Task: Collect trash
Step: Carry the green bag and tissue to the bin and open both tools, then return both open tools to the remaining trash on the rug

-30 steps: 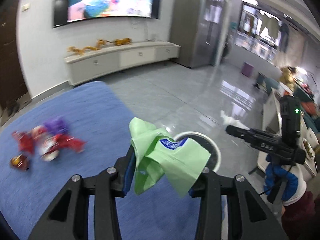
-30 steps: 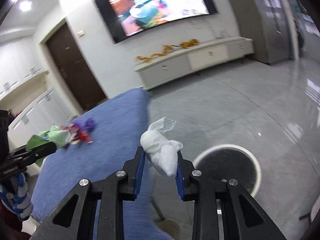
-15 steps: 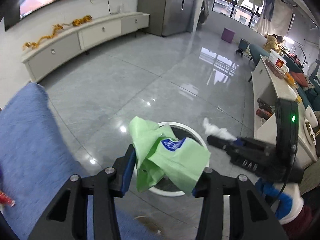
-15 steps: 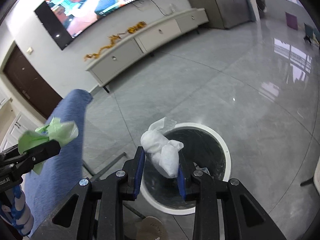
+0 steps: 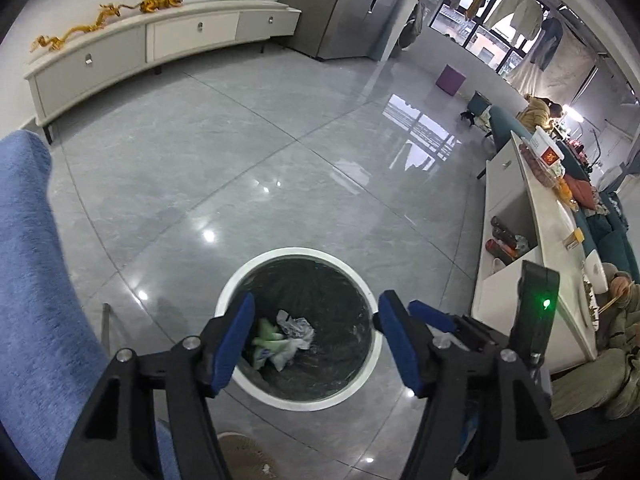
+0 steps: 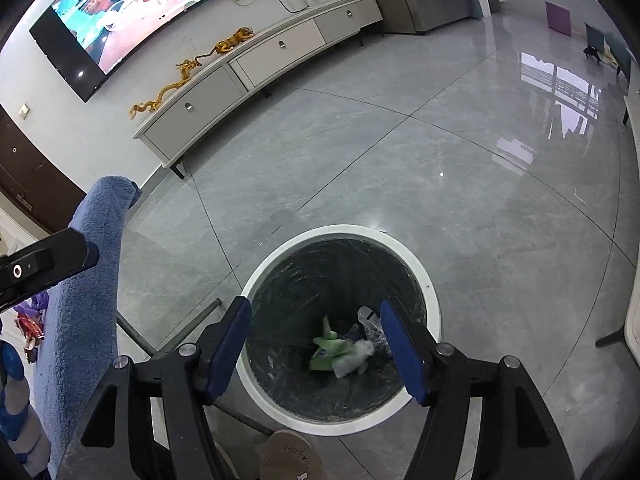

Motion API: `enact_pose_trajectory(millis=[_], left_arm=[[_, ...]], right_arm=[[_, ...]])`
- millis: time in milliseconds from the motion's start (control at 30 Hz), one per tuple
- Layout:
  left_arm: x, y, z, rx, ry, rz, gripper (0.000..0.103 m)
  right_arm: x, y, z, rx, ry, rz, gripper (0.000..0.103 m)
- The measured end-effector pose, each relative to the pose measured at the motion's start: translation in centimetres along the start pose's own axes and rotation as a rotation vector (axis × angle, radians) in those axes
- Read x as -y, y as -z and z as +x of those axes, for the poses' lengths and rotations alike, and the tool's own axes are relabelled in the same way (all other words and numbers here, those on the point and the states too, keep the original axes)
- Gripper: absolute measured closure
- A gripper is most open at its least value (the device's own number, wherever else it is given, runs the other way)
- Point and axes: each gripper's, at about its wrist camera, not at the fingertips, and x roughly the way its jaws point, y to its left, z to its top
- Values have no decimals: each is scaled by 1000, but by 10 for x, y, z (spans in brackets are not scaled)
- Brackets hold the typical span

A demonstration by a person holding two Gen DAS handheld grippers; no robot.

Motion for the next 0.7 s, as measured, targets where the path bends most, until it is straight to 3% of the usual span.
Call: enact_pose_trajectory(millis=[233, 700], left_arm=[[-11, 21, -48, 74, -96, -13, 40], [-41, 77, -194, 312, -231, -71, 40]], right_arm=[[-20, 1, -32, 57, -38, -3, 38], [-121, 18, -129, 206, -164, -207, 38]])
